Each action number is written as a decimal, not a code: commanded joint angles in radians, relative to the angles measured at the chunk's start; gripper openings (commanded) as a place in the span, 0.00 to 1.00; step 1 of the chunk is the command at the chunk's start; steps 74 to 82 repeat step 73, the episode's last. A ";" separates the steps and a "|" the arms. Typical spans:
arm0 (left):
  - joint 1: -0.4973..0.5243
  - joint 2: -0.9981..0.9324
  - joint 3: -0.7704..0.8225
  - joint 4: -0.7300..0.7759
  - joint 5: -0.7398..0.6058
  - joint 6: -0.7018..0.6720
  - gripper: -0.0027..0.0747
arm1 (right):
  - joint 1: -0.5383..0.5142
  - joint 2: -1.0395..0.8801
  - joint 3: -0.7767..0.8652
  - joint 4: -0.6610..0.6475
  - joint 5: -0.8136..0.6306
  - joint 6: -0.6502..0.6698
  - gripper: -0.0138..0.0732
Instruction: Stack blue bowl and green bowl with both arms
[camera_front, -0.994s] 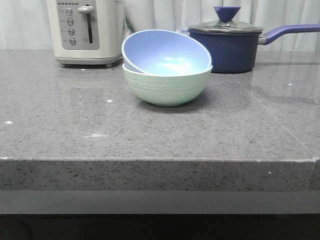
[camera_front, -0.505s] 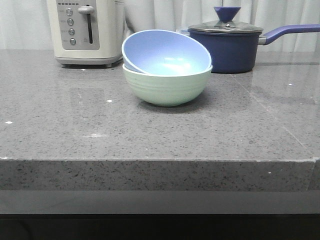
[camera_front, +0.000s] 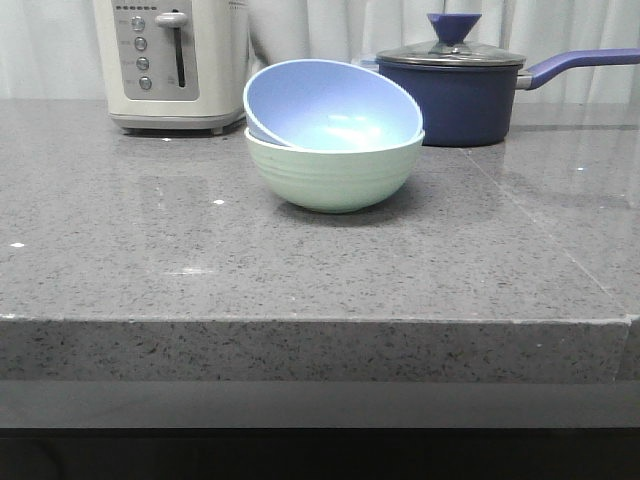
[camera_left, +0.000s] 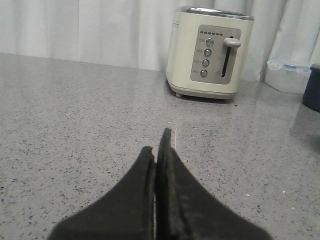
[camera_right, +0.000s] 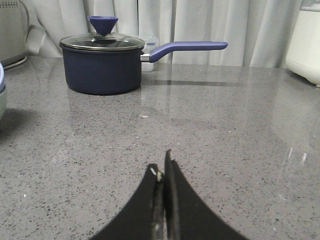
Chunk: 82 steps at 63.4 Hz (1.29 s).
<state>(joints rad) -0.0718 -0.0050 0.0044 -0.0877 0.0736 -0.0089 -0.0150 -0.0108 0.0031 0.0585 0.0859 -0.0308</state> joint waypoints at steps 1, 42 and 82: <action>-0.008 -0.017 0.006 -0.001 -0.074 -0.001 0.01 | -0.008 -0.020 -0.001 -0.013 -0.141 -0.010 0.09; -0.008 -0.017 0.006 -0.001 -0.074 -0.001 0.01 | -0.014 -0.020 0.008 -0.013 -0.147 -0.010 0.09; -0.008 -0.017 0.006 -0.001 -0.074 -0.001 0.01 | -0.014 -0.020 0.008 -0.013 -0.147 -0.010 0.09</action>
